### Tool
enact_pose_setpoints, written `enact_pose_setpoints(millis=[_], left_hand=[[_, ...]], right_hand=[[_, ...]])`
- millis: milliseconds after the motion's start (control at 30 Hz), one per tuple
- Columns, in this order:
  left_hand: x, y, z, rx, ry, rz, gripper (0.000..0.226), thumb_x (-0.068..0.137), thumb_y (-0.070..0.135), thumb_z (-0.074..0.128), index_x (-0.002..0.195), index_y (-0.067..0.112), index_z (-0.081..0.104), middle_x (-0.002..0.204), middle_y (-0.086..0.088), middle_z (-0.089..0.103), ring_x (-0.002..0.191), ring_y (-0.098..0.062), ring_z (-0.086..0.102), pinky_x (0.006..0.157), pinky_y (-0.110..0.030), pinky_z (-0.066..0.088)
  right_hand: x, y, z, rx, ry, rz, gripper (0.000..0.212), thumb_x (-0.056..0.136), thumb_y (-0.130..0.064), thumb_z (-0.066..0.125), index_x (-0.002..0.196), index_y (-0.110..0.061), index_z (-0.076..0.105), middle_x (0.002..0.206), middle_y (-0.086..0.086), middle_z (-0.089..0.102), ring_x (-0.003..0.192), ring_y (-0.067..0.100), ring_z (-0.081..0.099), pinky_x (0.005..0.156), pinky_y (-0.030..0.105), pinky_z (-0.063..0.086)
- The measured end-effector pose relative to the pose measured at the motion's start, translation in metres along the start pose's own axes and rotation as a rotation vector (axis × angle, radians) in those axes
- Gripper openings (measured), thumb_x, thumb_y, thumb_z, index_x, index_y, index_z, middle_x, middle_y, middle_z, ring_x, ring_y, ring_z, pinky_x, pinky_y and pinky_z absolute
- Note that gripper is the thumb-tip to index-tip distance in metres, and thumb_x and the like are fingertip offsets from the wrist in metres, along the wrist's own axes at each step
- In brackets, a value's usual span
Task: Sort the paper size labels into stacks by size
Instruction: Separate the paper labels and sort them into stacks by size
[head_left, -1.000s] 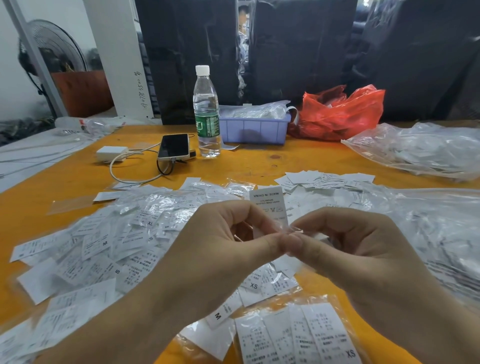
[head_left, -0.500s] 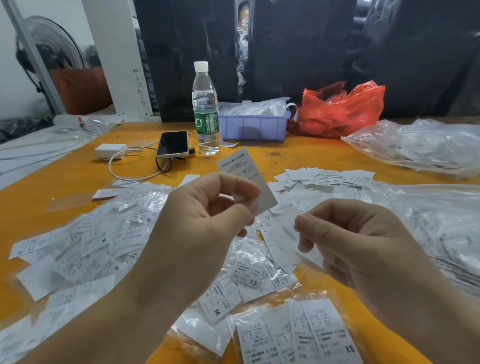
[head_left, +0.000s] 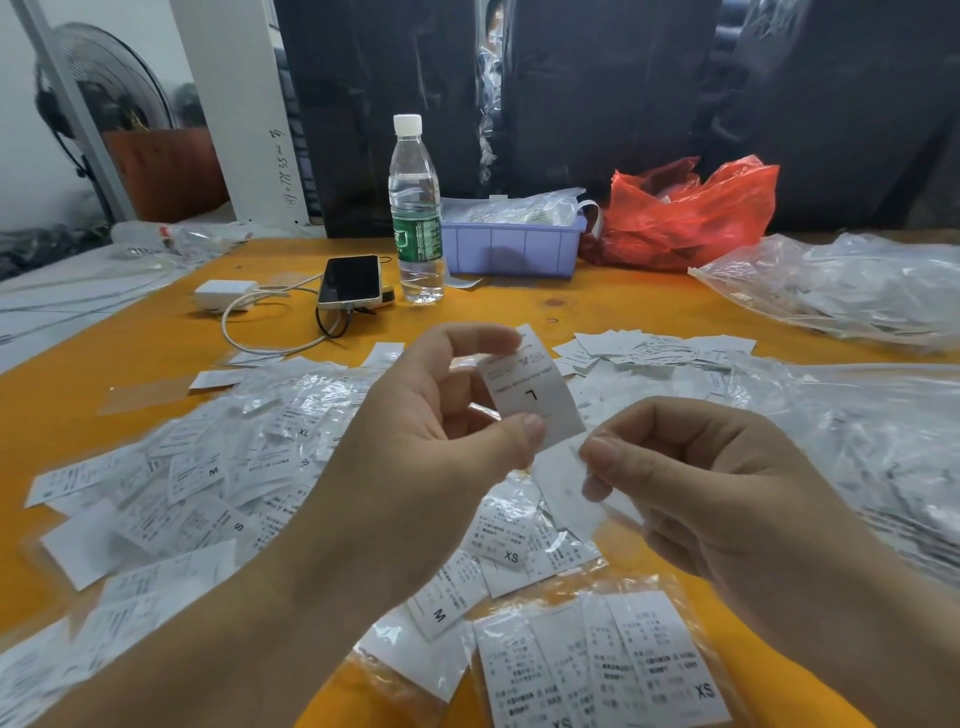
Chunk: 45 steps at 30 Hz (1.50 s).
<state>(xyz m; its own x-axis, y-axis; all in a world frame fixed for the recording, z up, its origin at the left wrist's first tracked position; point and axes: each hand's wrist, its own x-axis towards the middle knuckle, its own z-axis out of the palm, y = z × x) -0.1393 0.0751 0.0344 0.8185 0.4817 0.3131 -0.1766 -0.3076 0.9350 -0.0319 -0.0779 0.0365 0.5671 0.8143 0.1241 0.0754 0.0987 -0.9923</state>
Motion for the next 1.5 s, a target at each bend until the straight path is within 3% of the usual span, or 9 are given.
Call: enact_pose_setpoints(millis=[200, 333, 433, 567, 733, 1000, 1167, 1267, 1500], left_hand=[[-0.001, 0.004, 0.002, -0.098, -0.012, -0.017, 0.059, 0.072, 0.020, 0.081, 0.118, 0.038, 0.048, 0.087, -0.001, 0.075, 0.079, -0.010, 0.071, 0.067, -0.012, 0.051], [-0.001, 0.006, 0.004, -0.187, -0.026, -0.045, 0.061, 0.066, 0.019, 0.074, 0.119, 0.035, 0.048, 0.088, -0.007, 0.076, 0.084, -0.014, 0.073, 0.069, -0.012, 0.052], [-0.001, 0.005, 0.004, -0.161, -0.045, -0.053, 0.061, 0.070, 0.018, 0.082, 0.118, 0.037, 0.048, 0.089, -0.007, 0.075, 0.084, -0.016, 0.073, 0.073, -0.014, 0.053], [-0.001, 0.002, 0.003, -0.118, -0.062, -0.052, 0.054, 0.069, 0.021, 0.074, 0.114, 0.042, 0.050, 0.088, -0.003, 0.076, 0.085, -0.016, 0.072, 0.081, -0.019, 0.056], [-0.001, -0.002, 0.006, -0.084, -0.040, -0.056, 0.047, 0.066, 0.023, 0.075, 0.108, 0.032, 0.055, 0.087, 0.002, 0.077, 0.085, -0.014, 0.073, 0.076, -0.025, 0.059], [0.001, -0.002, 0.008, -0.143, -0.049, -0.102, 0.054, 0.064, 0.024, 0.078, 0.112, 0.027, 0.052, 0.088, -0.003, 0.077, 0.083, -0.011, 0.073, 0.069, -0.022, 0.053], [-0.003, -0.004, 0.010, -0.082, -0.173, -0.087, 0.022, 0.073, 0.032, 0.074, 0.092, 0.022, 0.072, 0.085, 0.003, 0.076, 0.074, -0.004, 0.068, 0.062, -0.010, 0.048], [-0.003, -0.005, 0.011, -0.042, -0.176, -0.044, 0.007, 0.083, 0.027, 0.073, 0.088, 0.022, 0.074, 0.078, 0.004, 0.074, 0.069, -0.003, 0.065, 0.061, -0.010, 0.047], [-0.005, -0.001, 0.009, 0.044, -0.115, 0.034, 0.002, 0.082, 0.029, 0.071, 0.084, 0.030, 0.073, 0.074, 0.009, 0.072, 0.065, -0.004, 0.063, 0.059, -0.015, 0.049]], right_hand=[[0.002, 0.004, 0.000, -0.036, 0.023, -0.001, 0.019, 0.068, -0.029, 0.085, 0.073, -0.016, 0.072, 0.067, 0.005, 0.067, 0.037, 0.011, 0.019, 0.043, 0.025, 0.013], [0.002, 0.004, -0.001, -0.025, 0.024, -0.011, 0.015, 0.067, -0.034, 0.075, 0.073, -0.020, 0.073, 0.068, 0.004, 0.068, 0.037, 0.011, 0.020, 0.043, 0.023, 0.014], [0.002, 0.004, 0.001, -0.035, 0.016, -0.024, 0.019, 0.064, -0.037, 0.072, 0.075, -0.020, 0.074, 0.068, 0.006, 0.069, 0.037, 0.010, 0.022, 0.041, 0.021, 0.017], [0.001, 0.003, 0.000, -0.033, 0.022, -0.085, 0.018, 0.067, -0.030, 0.071, 0.075, -0.014, 0.074, 0.064, 0.008, 0.068, 0.035, 0.002, 0.046, 0.040, 0.006, 0.033], [0.000, 0.009, -0.001, -0.127, 0.000, -0.160, 0.012, 0.079, -0.029, 0.077, 0.080, -0.017, 0.075, 0.068, 0.009, 0.071, 0.038, 0.000, 0.048, 0.041, 0.004, 0.033], [0.001, 0.012, 0.001, -0.164, 0.031, -0.183, 0.012, 0.079, -0.031, 0.069, 0.079, -0.020, 0.073, 0.069, 0.008, 0.071, 0.037, 0.001, 0.045, 0.041, 0.005, 0.031], [0.001, 0.006, 0.003, -0.042, 0.066, -0.154, 0.019, 0.073, -0.030, 0.070, 0.072, -0.011, 0.072, 0.065, 0.012, 0.069, 0.037, -0.001, 0.051, 0.041, 0.003, 0.035], [0.001, 0.004, 0.003, -0.023, 0.069, -0.100, 0.021, 0.071, -0.032, 0.069, 0.069, -0.011, 0.071, 0.062, 0.007, 0.067, 0.033, 0.002, 0.040, 0.039, 0.007, 0.031], [0.001, 0.005, 0.004, -0.070, 0.083, -0.067, 0.027, 0.069, -0.035, 0.070, 0.067, -0.007, 0.069, 0.038, -0.011, 0.046, 0.033, 0.005, 0.022, 0.039, 0.015, 0.021]])
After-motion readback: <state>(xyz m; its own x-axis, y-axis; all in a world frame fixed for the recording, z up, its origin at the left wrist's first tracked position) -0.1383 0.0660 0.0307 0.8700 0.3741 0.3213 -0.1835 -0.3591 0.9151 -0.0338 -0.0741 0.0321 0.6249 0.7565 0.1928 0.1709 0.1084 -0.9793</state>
